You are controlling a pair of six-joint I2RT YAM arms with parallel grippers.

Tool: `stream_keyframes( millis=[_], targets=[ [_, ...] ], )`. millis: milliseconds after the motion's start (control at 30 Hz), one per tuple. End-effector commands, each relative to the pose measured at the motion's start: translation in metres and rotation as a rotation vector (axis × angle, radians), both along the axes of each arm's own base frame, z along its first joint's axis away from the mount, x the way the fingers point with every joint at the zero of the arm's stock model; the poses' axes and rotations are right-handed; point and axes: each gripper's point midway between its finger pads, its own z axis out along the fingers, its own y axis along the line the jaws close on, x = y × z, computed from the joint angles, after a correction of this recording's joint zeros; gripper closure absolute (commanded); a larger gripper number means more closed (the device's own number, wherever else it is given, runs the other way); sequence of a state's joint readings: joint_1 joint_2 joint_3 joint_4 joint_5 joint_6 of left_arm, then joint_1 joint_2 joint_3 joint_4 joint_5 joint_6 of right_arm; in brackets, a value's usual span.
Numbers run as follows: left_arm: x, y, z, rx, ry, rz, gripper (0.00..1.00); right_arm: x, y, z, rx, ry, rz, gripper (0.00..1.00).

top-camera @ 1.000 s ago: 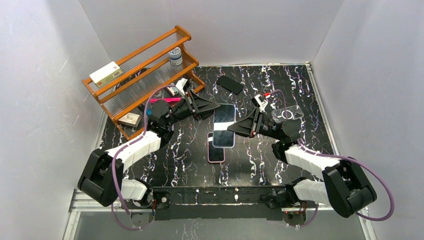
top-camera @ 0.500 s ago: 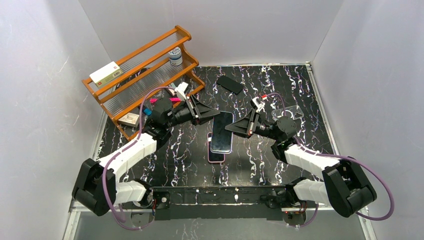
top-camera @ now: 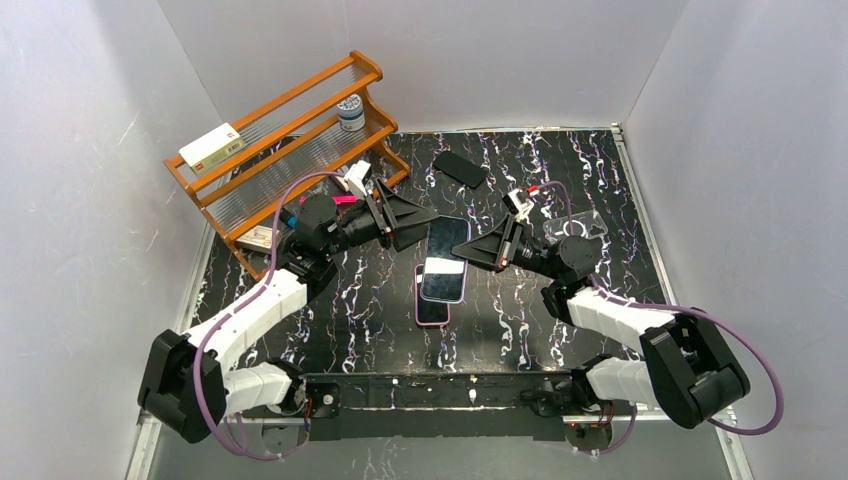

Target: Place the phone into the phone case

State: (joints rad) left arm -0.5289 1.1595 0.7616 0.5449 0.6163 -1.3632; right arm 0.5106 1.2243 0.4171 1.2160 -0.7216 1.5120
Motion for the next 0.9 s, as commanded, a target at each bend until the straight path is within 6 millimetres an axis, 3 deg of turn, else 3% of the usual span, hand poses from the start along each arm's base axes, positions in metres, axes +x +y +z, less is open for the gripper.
stream_keyframes(
  millis=[0,133,267,333,400,500,533,600,667,867],
  targets=[
    [-0.002,-0.003,0.017,-0.057,-0.027,-0.026,0.32,-0.007,-0.005,0.047,0.117,-0.158,0.010,0.86],
    [-0.004,-0.005,0.011,-0.053,-0.016,-0.045,0.32,-0.009,-0.006,0.051,0.151,-0.161,0.023,0.86],
    [-0.007,-0.006,0.007,-0.057,-0.004,-0.055,0.39,-0.008,-0.007,0.051,0.174,-0.158,0.023,0.86],
    [-0.009,-0.006,0.008,-0.065,-0.001,-0.061,0.50,-0.007,-0.005,0.048,0.165,-0.152,0.031,0.85],
    [-0.009,-0.006,0.009,-0.078,-0.001,-0.060,0.68,-0.006,-0.004,0.043,0.158,-0.139,0.033,0.83],
    [-0.009,-0.005,0.013,-0.091,-0.005,-0.058,0.95,-0.004,-0.004,0.039,0.156,-0.120,0.030,0.71],
    [-0.009,-0.005,0.014,-0.092,-0.012,-0.057,0.98,-0.003,-0.003,0.037,0.151,-0.112,0.030,0.65],
    [-0.009,-0.005,0.012,-0.074,-0.025,-0.052,1.00,-0.001,-0.003,0.034,0.146,-0.100,0.027,0.53],
    [-0.006,-0.006,0.004,-0.016,-0.028,-0.045,1.00,0.001,-0.002,0.032,0.142,-0.088,0.026,0.47],
    [0.000,-0.003,-0.004,0.177,-0.093,0.014,1.00,0.009,0.006,0.021,0.096,-0.036,0.048,0.49]
  ],
)
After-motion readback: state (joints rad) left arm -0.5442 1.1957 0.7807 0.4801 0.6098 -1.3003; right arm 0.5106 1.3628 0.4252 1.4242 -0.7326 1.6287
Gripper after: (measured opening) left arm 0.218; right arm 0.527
